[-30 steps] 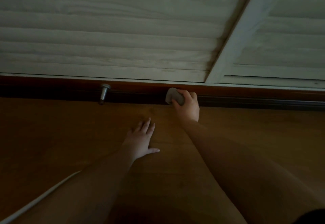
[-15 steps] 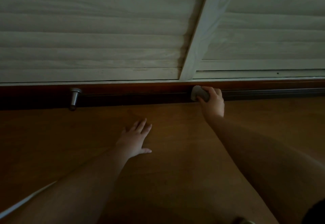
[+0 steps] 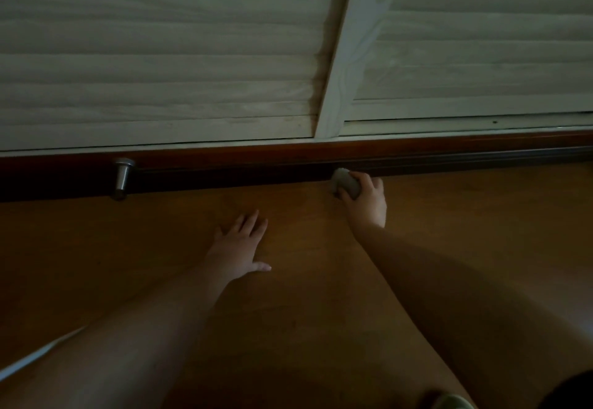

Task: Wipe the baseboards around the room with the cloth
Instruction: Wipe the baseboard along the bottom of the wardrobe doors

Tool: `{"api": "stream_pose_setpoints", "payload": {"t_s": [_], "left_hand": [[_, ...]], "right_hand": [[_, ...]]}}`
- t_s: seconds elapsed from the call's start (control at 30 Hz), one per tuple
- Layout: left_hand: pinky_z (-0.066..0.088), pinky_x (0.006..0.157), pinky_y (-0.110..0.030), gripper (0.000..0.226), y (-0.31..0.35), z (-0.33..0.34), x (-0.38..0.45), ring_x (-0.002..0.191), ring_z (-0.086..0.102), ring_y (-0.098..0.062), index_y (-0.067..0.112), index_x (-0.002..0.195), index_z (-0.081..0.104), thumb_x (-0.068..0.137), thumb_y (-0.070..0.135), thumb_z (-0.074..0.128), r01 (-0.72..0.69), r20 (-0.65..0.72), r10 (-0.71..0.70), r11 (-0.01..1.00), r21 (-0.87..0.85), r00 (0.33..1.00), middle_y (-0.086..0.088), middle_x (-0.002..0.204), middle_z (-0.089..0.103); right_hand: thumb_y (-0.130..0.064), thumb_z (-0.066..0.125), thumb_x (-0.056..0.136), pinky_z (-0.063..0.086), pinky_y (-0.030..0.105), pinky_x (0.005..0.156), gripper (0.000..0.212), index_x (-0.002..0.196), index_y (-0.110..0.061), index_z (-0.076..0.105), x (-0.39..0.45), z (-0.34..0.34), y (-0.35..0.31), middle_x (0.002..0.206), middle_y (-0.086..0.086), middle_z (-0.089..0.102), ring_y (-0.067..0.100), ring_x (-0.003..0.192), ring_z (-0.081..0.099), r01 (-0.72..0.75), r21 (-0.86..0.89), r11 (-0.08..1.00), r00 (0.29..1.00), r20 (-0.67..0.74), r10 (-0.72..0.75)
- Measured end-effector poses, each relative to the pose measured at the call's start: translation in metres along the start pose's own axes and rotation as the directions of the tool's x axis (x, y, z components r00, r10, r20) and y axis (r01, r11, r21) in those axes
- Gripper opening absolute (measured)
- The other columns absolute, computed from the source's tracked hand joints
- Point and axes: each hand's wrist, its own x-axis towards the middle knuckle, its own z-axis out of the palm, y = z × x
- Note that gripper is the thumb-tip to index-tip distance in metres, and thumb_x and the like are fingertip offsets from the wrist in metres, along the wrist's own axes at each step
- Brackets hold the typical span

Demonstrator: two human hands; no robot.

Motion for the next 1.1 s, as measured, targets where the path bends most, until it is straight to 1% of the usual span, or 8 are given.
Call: {"api": "stream_pose_setpoints", "payload": {"t_s": [0.13, 0.23, 0.4, 0.57, 0.67, 0.87, 0.97, 1.1], "left_hand": [[0.015, 0.118, -0.061, 0.105, -0.006, 0.001, -0.007, 0.152, -0.011, -0.022, 0.026, 0.157, -0.008, 0.086, 0.069, 0.055, -0.014, -0.035, 0.014, 1.000, -0.013, 0.999, 0.004, 0.164, -0.021], [0.014, 0.119, -0.060, 0.104, -0.019, 0.003, -0.018, 0.152, -0.008, -0.022, 0.023, 0.158, -0.007, 0.087, 0.069, 0.053, 0.039, -0.047, -0.039, 0.999, -0.007, 0.998, 0.004, 0.164, -0.020], [0.015, 0.119, -0.058, 0.104, -0.047, 0.010, -0.038, 0.152, -0.008, -0.022, 0.026, 0.158, -0.007, 0.086, 0.067, 0.057, 0.099, -0.025, -0.100, 0.995, -0.029, 0.995, 0.003, 0.164, -0.019], [0.019, 0.116, -0.057, 0.107, -0.061, 0.020, -0.059, 0.152, -0.006, -0.023, 0.029, 0.157, -0.009, 0.083, 0.070, 0.057, 0.130, -0.051, -0.131, 0.991, -0.031, 0.990, 0.005, 0.164, -0.018], [0.019, 0.116, -0.059, 0.108, -0.066, 0.022, -0.058, 0.152, -0.004, -0.024, 0.032, 0.156, -0.013, 0.082, 0.074, 0.054, 0.149, -0.071, -0.152, 0.988, -0.044, 0.986, 0.007, 0.163, -0.021], [0.016, 0.117, -0.057, 0.117, -0.047, 0.008, -0.037, 0.152, -0.007, -0.024, 0.027, 0.156, -0.014, 0.078, 0.078, 0.056, 0.209, 0.002, -0.210, 0.970, -0.121, 0.978, 0.006, 0.164, -0.020], [0.016, 0.118, -0.056, 0.119, -0.025, -0.003, -0.012, 0.152, -0.008, -0.025, 0.023, 0.157, -0.012, 0.077, 0.079, 0.056, 0.190, 0.003, -0.191, 0.973, -0.128, 0.982, 0.003, 0.164, -0.021], [0.014, 0.117, -0.061, 0.124, 0.009, -0.007, 0.008, 0.151, -0.013, -0.030, 0.022, 0.156, -0.014, 0.073, 0.083, 0.055, 0.167, -0.001, -0.168, 0.984, -0.054, 0.986, -0.003, 0.162, -0.025]], "right_hand": [[-0.025, 0.069, 0.089, 0.044, 0.023, 0.086, 0.046, 0.131, -0.025, 0.053, -0.011, 0.038, -0.022, 0.126, 0.002, 0.048, 0.007, 0.100, 0.048, 0.181, -0.021, 0.983, 0.977, 0.119, -0.178], [-0.025, 0.069, 0.088, 0.048, 0.026, 0.084, 0.046, 0.131, -0.024, 0.054, -0.012, 0.068, -0.044, 0.124, 0.003, 0.049, 0.014, 0.102, 0.054, 0.297, 0.008, 0.955, 0.941, 0.170, -0.294], [-0.025, 0.068, 0.089, 0.052, 0.031, 0.083, 0.047, 0.133, -0.024, 0.051, -0.012, 0.113, -0.063, 0.124, 0.004, 0.048, 0.023, 0.106, 0.057, 0.363, 0.058, 0.930, 0.894, 0.261, -0.365], [-0.028, 0.067, 0.090, 0.046, 0.025, 0.086, 0.049, 0.136, -0.024, 0.050, -0.021, 0.137, -0.068, 0.131, 0.003, 0.046, 0.022, 0.109, 0.057, 0.251, 0.094, 0.963, 0.919, 0.289, -0.268], [-0.030, 0.067, 0.090, 0.048, 0.029, 0.091, 0.050, 0.137, -0.023, 0.050, -0.021, 0.137, -0.066, 0.134, 0.002, 0.045, 0.022, 0.111, 0.057, 0.231, 0.102, 0.968, 0.919, 0.303, -0.251], [-0.027, 0.067, 0.090, 0.050, 0.036, 0.088, 0.045, 0.133, -0.021, 0.054, -0.001, 0.105, -0.067, 0.129, 0.005, 0.049, 0.027, 0.106, 0.058, 0.261, 0.065, 0.963, 0.896, 0.354, -0.267], [-0.026, 0.069, 0.089, 0.050, 0.038, 0.090, 0.045, 0.131, -0.021, 0.055, 0.013, 0.067, -0.031, 0.128, 0.006, 0.049, 0.027, 0.107, 0.058, 0.203, 0.026, 0.979, 0.936, 0.289, -0.201], [-0.022, 0.070, 0.088, 0.042, 0.032, 0.089, 0.048, 0.133, -0.019, 0.053, 0.035, -0.009, 0.034, 0.133, 0.010, 0.048, 0.030, 0.113, 0.057, -0.106, -0.060, 0.993, 0.993, 0.039, 0.108]]}}
